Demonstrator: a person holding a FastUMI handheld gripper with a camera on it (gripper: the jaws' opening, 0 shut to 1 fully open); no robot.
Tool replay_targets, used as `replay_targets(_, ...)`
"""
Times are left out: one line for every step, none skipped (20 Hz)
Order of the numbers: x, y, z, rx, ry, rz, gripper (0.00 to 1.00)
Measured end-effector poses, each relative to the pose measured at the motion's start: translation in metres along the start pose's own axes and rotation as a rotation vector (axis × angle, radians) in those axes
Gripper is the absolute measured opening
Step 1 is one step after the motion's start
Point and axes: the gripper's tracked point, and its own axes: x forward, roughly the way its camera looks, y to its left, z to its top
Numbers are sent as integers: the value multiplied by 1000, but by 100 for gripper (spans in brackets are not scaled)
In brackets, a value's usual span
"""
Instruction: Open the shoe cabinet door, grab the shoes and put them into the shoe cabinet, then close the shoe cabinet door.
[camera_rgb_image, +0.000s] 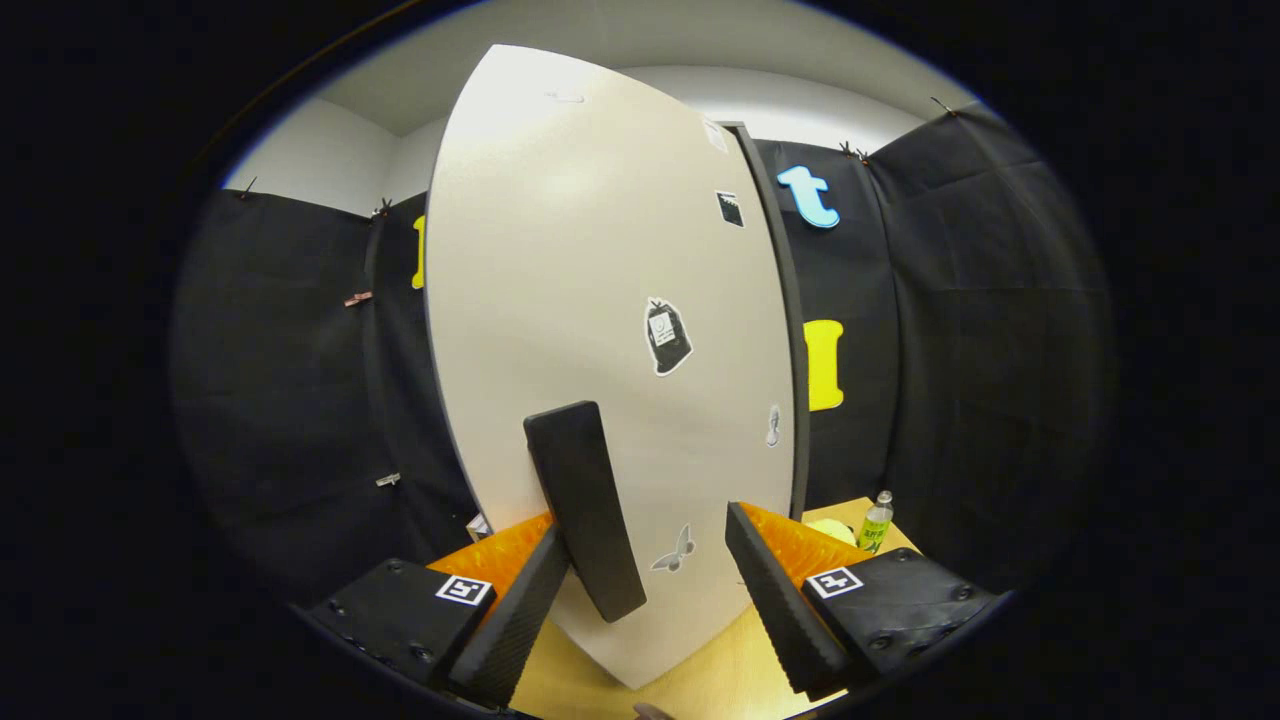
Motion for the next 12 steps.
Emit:
replay_targets(1, 6, 0, -4, -3, 11, 98)
replay_targets(2, 12, -1, -7, -3, 25, 98)
replay_targets(3, 18, -2, -12, -3, 42, 99)
replay_targets(4, 23, -4, -19, -2, 54, 100)
replay_targets(5, 25, -4, -27, -1, 51, 100)
replay_targets(5, 26, -4, -29, -2, 57, 100)
replay_targets(6, 30, -4, -25, -4, 62, 100)
replay_targets(6, 31, -4, -23, -5, 64, 99)
replay_targets(6, 32, -5, -24, -4, 64, 99)
replay_targets(7, 33, -3, -25, -3, 64, 99)
replay_targets(6, 33, -4, -26, -2, 61, 99)
replay_targets(6, 33, -4, -27, -3, 61, 99)
